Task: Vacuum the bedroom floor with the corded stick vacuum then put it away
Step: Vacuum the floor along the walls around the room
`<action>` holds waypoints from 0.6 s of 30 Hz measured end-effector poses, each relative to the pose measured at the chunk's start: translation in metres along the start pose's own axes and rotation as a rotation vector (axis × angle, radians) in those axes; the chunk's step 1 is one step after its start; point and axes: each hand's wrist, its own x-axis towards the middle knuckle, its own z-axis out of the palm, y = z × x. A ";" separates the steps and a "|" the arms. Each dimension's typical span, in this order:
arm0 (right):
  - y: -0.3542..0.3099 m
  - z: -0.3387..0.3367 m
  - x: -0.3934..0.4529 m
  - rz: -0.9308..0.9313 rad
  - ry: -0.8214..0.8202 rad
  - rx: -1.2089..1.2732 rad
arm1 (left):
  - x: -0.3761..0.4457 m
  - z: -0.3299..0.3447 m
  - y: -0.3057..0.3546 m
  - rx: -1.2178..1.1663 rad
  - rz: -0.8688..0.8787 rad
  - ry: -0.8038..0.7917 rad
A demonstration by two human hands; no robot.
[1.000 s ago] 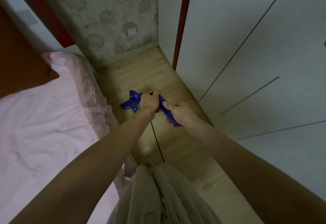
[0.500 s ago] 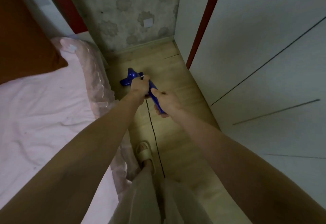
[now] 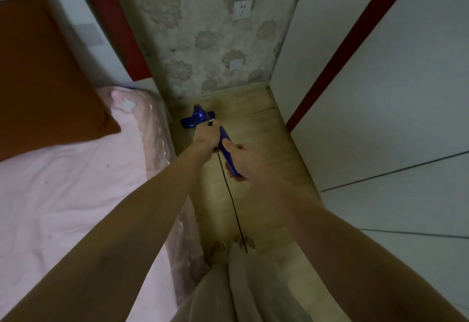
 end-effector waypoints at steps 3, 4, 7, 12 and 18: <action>-0.025 0.008 0.026 -0.007 0.001 0.004 | 0.025 -0.013 0.018 -0.017 -0.002 0.017; -0.031 0.011 0.034 -0.007 -0.005 -0.001 | 0.033 -0.016 0.023 -0.028 -0.015 0.012; -0.044 0.015 0.057 -0.009 -0.024 -0.033 | 0.052 -0.020 0.035 -0.049 -0.049 0.016; -0.073 -0.011 0.085 -0.023 -0.043 -0.064 | 0.071 -0.006 0.067 -0.076 -0.039 0.021; -0.094 -0.034 0.092 -0.033 -0.076 -0.135 | 0.074 0.010 0.090 -0.120 -0.070 0.042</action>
